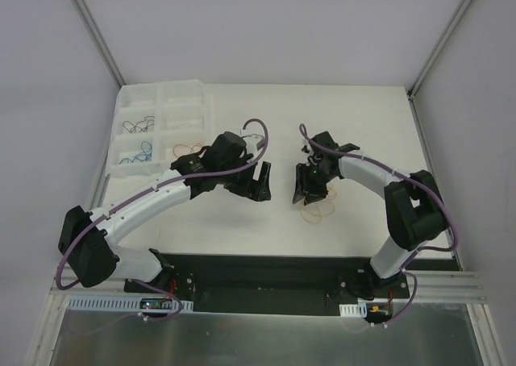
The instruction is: Untangle the cables
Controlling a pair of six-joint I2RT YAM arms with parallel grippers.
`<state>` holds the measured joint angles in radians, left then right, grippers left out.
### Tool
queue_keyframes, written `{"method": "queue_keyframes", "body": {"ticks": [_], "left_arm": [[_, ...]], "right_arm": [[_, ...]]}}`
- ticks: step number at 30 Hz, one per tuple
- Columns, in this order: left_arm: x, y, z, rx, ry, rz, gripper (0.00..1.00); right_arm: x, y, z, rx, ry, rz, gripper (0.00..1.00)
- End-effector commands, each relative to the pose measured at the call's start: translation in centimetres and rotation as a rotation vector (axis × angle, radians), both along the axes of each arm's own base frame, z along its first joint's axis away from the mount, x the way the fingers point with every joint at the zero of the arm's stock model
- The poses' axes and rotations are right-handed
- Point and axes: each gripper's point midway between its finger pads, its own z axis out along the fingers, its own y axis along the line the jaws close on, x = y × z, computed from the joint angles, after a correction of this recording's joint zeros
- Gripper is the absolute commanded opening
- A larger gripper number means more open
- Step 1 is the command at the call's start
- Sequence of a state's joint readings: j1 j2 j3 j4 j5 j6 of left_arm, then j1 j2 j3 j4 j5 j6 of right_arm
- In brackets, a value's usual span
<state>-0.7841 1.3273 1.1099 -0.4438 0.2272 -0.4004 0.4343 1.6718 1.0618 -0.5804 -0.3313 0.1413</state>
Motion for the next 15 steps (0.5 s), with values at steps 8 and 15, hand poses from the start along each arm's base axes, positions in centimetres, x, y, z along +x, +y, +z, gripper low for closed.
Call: {"method": "queue_keyframes", "body": {"ticks": [8,15], "left_arm": [[-0.1,-0.3,-2.5,0.011,0.095,0.029,0.78],[1.7,-5.5,-4.3,0.047,0.123,-0.153,0.9]], "right_arm": [[-2.7,4.1,7.0,0.229,-0.043,0.092,0.54],[-2.9,-3.6,6.7,0.21,-0.077,-0.131,0.63]]}}
